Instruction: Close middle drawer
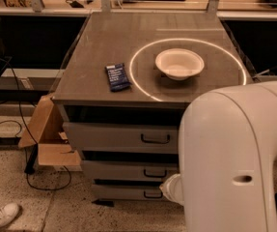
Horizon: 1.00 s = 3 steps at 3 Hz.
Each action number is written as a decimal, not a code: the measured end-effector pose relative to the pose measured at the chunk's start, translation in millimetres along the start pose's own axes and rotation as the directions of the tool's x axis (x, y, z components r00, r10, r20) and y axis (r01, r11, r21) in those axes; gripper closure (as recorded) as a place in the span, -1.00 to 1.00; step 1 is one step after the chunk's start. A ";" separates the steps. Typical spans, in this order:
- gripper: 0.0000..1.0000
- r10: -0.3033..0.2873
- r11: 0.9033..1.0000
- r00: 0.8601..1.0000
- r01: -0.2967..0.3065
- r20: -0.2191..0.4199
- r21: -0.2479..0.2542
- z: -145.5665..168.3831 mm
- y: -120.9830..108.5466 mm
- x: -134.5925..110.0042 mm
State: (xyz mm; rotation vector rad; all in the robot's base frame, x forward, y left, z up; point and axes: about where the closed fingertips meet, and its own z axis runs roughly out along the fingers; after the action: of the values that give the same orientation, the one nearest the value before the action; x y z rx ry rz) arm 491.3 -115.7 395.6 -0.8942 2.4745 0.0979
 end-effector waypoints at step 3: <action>1.00 0.045 0.998 0.999 -0.045 0.010 0.047 21.3 -14.4 -7.8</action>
Offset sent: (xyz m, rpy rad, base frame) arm 0.0246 -0.0018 -0.0128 -0.0183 -0.0219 -0.0667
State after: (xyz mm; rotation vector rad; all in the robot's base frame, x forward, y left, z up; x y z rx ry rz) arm 514.5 -117.5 382.2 -0.8172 2.4789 0.0589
